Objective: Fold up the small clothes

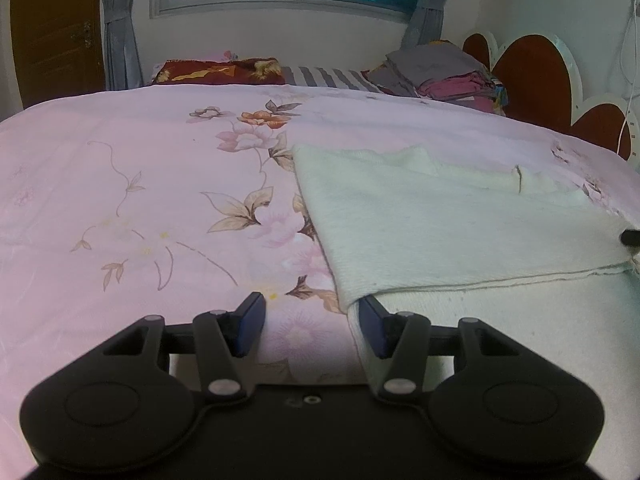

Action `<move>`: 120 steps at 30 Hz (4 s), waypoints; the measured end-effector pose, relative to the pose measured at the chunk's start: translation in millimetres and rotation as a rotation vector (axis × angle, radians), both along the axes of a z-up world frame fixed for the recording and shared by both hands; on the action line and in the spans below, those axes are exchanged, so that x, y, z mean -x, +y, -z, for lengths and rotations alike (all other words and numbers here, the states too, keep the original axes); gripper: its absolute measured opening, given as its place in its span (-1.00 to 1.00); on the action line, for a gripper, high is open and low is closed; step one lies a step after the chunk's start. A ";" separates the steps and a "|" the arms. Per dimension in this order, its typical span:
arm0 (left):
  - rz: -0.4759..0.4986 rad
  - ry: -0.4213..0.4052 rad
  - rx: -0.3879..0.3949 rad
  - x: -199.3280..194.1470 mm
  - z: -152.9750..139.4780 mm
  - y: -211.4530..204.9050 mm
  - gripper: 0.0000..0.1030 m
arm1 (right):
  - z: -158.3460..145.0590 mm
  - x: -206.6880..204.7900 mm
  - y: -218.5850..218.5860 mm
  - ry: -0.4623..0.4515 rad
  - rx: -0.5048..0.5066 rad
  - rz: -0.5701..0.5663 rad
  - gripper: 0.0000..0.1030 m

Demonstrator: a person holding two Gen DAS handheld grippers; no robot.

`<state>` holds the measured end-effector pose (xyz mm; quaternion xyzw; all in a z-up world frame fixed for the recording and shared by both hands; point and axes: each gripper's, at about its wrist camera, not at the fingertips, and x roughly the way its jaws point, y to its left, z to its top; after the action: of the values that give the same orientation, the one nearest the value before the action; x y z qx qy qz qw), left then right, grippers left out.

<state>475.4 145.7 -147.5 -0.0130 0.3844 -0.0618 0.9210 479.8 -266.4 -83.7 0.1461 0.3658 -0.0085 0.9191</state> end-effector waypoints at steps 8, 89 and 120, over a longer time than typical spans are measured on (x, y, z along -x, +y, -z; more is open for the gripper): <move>0.032 0.043 -0.017 -4.4 -5.4 1.2 0.00 | 16.6 -0.1 3.5 0.053 0.074 0.000 -0.87; 0.066 -0.037 -0.045 48.4 -5.4 -27.9 0.85 | -15.4 66.6 -7.6 -0.005 0.096 0.057 -0.37; -0.051 0.025 -0.036 320.5 -19.8 -26.2 0.25 | -0.1 335.9 -64.5 0.042 -0.216 -0.158 0.08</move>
<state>154.8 119.5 -127.7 -0.0070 0.3966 -0.0312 0.9174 143.9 -330.9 -83.6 0.2148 0.3939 0.1003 0.8880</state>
